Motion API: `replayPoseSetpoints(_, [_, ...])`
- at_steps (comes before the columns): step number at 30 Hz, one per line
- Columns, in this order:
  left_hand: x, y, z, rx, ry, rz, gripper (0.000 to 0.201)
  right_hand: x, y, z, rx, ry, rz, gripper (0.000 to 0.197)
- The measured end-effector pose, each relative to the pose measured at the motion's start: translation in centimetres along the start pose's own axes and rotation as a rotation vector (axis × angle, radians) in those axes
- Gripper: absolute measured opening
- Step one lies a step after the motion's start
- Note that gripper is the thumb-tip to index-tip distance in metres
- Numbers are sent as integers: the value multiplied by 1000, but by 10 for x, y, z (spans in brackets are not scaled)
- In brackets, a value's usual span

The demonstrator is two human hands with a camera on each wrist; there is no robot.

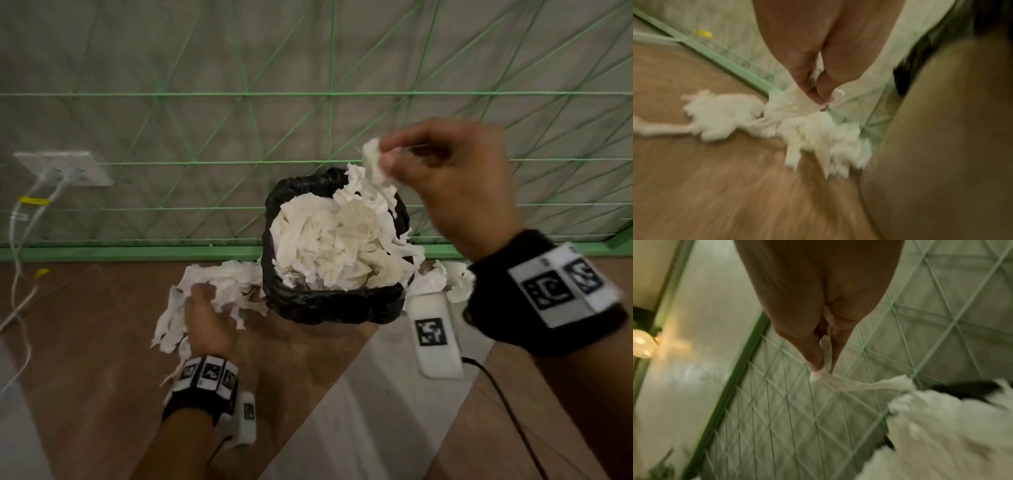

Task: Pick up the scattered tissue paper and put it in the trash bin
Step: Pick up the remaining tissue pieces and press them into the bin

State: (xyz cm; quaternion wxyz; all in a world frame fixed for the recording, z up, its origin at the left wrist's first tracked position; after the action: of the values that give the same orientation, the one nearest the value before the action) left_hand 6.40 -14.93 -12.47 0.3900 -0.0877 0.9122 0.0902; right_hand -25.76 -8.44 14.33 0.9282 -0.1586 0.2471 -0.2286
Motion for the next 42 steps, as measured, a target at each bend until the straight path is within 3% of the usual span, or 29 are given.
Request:
replayPoseSetpoints(2, [-47,-15,-19,-26,112,-262,29,39,8,-24,62,243,214,15])
replayPoseSetpoints(3, [-72,-19,-40,21,155,-346,24,60,17,-40,79,382,367,19])
replayPoseSetpoints(4, [-88,-21,-62,87,257,-347,21,80,29,-53,73,495,528,22])
replayPoseSetpoints(6, [-110,-12,-112,214,504,-232,15,107,55,-69,42,599,776,31])
replayPoseSetpoints(9, [-118,23,-188,443,546,132,16,114,68,-69,73,490,873,37])
replayPoseSetpoints(11, [-99,46,-216,550,386,377,18,99,55,-55,78,316,748,28])
replayPoseSetpoints(13, [-70,63,-225,633,168,515,19,68,32,-40,86,124,508,32])
replayPoseSetpoints(16, [-28,72,-226,782,-211,429,15,4,9,-46,192,-202,156,36])
replayPoseSetpoints(19, [0,77,-226,829,-420,361,14,-48,12,-125,438,-282,-138,34])
replayPoseSetpoints(21, [14,72,-223,781,-469,422,18,-55,39,-201,689,-184,-142,17])
replayPoseSetpoints(23, [19,67,-223,714,-513,494,19,-41,74,-259,845,87,78,5])
replayPoseSetpoints(26, [2,65,-235,673,-393,491,18,0,124,-298,785,559,511,46])
replayPoseSetpoints(29, [-28,74,-249,745,-224,401,22,36,146,-304,617,685,638,64])
replayPoseSetpoints(33, [-65,75,-250,778,103,316,34,53,147,-307,519,739,673,32])
replayPoseSetpoints(35, [-80,62,-238,720,318,238,37,53,143,-303,491,749,650,19])
replayPoseSetpoints(38, [-93,14,-183,501,488,-4,44,37,134,-295,522,692,578,11])
replayPoseSetpoints(40, [-88,-25,-127,287,468,-148,36,20,124,-286,586,603,501,10])
replayPoseSetpoints(42, [-64,-58,-64,81,302,-123,26,1,112,-274,628,525,476,16])
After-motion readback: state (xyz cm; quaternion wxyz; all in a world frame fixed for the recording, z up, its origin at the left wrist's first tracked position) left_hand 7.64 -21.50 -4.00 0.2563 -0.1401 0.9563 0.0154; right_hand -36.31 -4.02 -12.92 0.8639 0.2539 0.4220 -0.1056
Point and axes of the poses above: each hand's wrist, its own y-axis away from the middle knuckle, its own x-axis out of the palm, z = x × y, the point moved 7 cm from there along -y, towards the middle knuckle, and after that the axes turned 1 degree about -y, right-handed, at the moved point
